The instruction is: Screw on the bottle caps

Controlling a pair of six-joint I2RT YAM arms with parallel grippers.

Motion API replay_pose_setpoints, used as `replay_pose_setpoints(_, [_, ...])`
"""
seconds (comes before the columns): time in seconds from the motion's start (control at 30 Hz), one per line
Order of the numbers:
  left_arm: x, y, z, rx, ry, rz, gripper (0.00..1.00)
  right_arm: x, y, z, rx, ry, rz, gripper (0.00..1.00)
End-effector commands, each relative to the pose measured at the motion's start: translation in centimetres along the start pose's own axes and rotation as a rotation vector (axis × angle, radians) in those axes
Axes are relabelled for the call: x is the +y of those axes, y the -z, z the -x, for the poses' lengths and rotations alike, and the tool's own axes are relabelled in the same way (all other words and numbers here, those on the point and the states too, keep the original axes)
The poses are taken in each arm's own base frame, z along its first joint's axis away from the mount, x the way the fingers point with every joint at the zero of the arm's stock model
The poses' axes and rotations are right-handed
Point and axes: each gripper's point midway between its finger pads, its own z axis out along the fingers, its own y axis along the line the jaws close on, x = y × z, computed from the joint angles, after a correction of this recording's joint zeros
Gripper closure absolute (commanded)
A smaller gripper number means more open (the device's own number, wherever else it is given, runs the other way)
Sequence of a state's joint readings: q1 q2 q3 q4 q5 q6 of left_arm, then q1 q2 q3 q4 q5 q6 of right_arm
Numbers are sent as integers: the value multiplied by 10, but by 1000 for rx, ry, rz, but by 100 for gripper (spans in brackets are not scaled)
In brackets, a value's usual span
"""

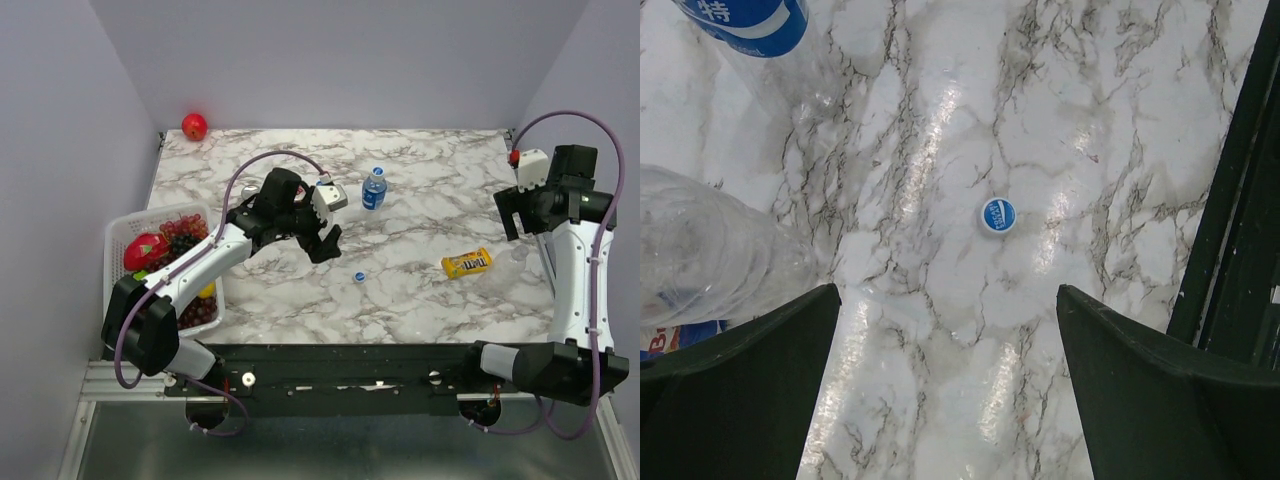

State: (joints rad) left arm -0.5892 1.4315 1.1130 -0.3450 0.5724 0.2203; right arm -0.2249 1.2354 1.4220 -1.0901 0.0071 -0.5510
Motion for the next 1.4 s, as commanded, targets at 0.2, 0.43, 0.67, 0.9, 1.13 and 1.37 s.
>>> replay_pose_setpoints(0.2, [-13,4,0,-32,-23,-47,1,26,26,-34,21,-12,115,8])
replay_pose_setpoints(0.43, [-25,9,8,-91,-35,-76,1,32,26,-19,13,-39,206,13])
replay_pose_setpoints(0.67, [-25,10,9,-125,-68,-65,1,24,23,-29,125,-44,201,18])
replay_pose_setpoints(0.9, [-23,9,6,-123,-97,-66,1,26,7,-56,238,-44,185,20])
replay_pose_setpoints(1.13, [-23,6,0,-112,-85,-72,1,29,2,-62,261,-40,197,27])
replay_pose_setpoints(1.37, [-24,5,-1,-111,-71,-78,1,33,-7,-61,266,-47,228,37])
